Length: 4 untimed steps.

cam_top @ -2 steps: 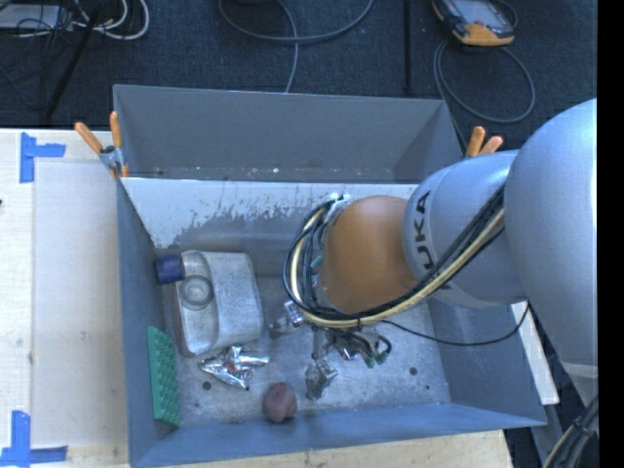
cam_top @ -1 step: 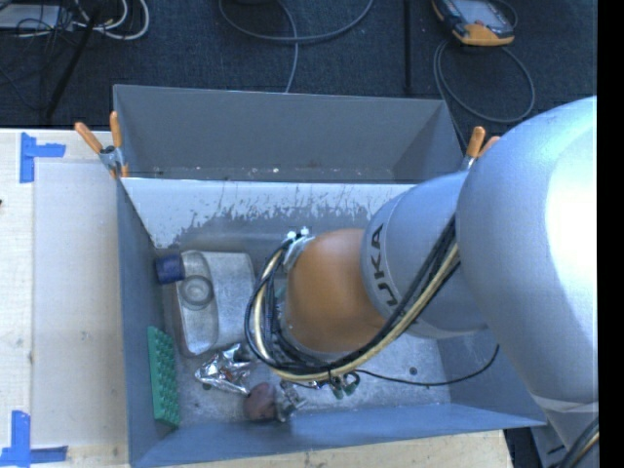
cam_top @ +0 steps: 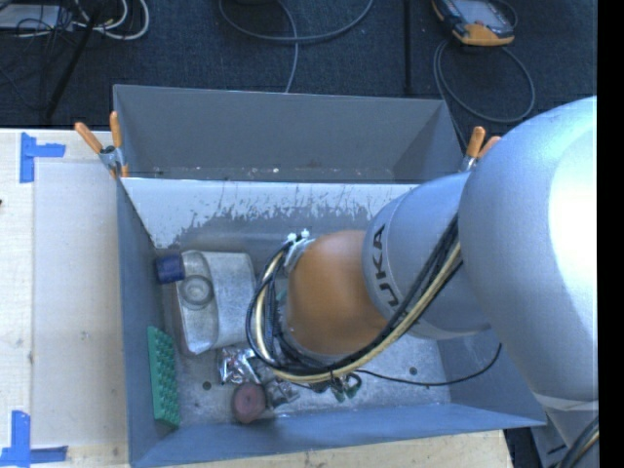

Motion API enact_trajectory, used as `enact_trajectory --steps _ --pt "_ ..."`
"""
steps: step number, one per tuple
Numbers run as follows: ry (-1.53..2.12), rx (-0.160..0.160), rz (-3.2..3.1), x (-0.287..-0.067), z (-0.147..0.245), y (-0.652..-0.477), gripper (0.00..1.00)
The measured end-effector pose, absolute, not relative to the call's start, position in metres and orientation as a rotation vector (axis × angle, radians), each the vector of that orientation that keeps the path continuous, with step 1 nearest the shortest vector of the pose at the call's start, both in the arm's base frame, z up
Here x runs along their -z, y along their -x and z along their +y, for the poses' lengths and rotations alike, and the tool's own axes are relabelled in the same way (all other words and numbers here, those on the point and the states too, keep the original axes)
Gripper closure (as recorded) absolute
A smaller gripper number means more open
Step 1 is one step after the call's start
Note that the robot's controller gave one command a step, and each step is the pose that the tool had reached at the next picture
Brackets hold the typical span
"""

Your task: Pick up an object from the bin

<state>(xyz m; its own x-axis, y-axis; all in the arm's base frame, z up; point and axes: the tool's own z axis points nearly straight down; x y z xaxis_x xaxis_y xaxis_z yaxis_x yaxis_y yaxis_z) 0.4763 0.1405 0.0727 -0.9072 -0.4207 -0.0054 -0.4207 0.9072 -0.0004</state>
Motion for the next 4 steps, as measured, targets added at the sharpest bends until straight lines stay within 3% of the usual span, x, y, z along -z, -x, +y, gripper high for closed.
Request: enact_trajectory --steps 1,2,3,4 --pt "0.692 0.0 3.055 -0.216 0.124 -0.514 1.0" --pt "0.7 -0.001 3.063 -0.211 0.125 -0.512 0.0" --pt "0.929 -0.002 3.01 -0.085 0.169 -0.503 0.0" --pt "0.927 -0.002 2.999 -0.09 0.17 -0.506 1.0"
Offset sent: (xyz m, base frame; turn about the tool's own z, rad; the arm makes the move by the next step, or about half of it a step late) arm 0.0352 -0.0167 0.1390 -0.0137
